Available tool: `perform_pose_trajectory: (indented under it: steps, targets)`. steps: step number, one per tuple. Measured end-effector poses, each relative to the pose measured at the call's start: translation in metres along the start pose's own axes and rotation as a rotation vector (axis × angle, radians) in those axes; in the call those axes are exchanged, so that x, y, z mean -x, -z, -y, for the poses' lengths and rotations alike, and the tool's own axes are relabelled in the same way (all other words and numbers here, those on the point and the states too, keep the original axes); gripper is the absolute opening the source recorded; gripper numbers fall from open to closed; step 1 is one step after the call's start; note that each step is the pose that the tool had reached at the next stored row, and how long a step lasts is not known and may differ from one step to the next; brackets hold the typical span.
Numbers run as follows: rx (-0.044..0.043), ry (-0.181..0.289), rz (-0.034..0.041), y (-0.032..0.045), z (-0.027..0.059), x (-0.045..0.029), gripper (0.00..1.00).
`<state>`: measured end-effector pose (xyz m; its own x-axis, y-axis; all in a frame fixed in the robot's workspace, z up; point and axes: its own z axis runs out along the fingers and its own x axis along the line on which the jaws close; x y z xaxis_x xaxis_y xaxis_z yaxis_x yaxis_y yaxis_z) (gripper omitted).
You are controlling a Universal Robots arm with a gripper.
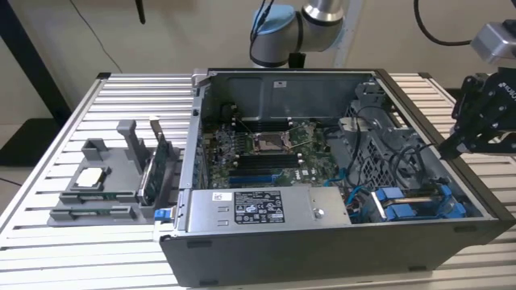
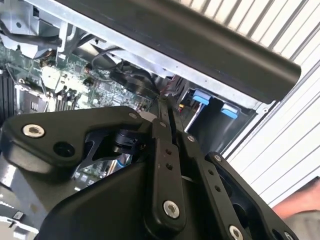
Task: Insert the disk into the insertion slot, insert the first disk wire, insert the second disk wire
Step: 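Insert the second disk wire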
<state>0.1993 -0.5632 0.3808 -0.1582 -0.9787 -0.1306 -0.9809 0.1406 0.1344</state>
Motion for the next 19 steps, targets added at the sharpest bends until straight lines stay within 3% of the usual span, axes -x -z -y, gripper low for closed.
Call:
perform_pose_trajectory:
  steps: [4,8,15,19]
  targets:
    - [0.0016,-0.001,0.0124,0.0031,-0.0094,-0.0008,0.16]
    - [0.0016,-0.001,0.0135,0.0029,-0.0220,-0.0027,0.16]
    - [0.0006,-0.001,0.0135,-0.0002,-0.0532,-0.0099,0.16]
    - [-0.0032,0.001,0.0140,-0.0010,-0.0593,-0.0122,0.16]
